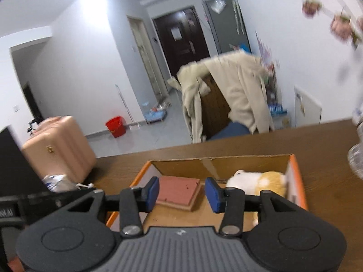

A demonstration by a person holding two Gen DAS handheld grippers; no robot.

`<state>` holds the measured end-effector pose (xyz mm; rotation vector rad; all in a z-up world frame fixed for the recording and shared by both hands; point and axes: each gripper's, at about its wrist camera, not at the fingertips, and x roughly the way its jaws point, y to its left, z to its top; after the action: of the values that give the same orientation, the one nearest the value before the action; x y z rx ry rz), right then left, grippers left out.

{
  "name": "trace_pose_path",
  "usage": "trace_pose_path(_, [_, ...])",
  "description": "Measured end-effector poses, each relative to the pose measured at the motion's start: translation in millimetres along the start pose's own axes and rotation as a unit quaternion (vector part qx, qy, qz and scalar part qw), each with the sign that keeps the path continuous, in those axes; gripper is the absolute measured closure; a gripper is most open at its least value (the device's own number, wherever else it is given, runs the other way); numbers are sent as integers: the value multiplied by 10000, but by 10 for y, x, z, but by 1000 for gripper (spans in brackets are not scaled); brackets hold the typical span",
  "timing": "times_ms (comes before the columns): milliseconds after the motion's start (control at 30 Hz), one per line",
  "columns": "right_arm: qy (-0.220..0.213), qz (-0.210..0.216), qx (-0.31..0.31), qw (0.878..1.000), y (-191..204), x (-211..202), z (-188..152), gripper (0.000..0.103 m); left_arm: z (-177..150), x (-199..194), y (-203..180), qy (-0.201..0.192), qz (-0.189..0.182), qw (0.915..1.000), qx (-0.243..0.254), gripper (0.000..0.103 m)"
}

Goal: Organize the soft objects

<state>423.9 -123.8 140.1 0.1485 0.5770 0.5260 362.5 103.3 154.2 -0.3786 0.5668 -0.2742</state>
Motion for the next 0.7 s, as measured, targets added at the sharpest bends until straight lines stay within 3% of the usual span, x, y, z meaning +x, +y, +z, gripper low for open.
trace_pose_path(67, [-255, 59, -260, 9993, 76, -384, -120, 57, -239, -287, -191, -130, -103, 9997, 203, 24])
trace_pose_path(200, [-784, -3, -600, 9951, 271, -1150, -556, 40, -840, -868, -437, -631, -172, 9956, 672, 12])
trace_pose_path(233, [-902, -43, -647, 9938, 309, -1296, -683, 39, -1005, -978, -473, -730, -131, 9942, 779, 3])
trace_pose_path(333, [-1214, -257, -822, 9889, 408, -1686, -1108, 38, -1480, -1189, -535, -781, 158, 9904, 1129, 2])
trace_pose_path(467, [-1442, -599, -838, 9842, 471, -1950, -1739, 25, -2090, -1426, -500, -1033, 524, 9835, 1386, 0])
trace_pose_path(700, [-908, -887, -431, 9910, 430, -1966, -2588, 25, -2558, -1499, -452, -717, 702, 9848, 1419, 0])
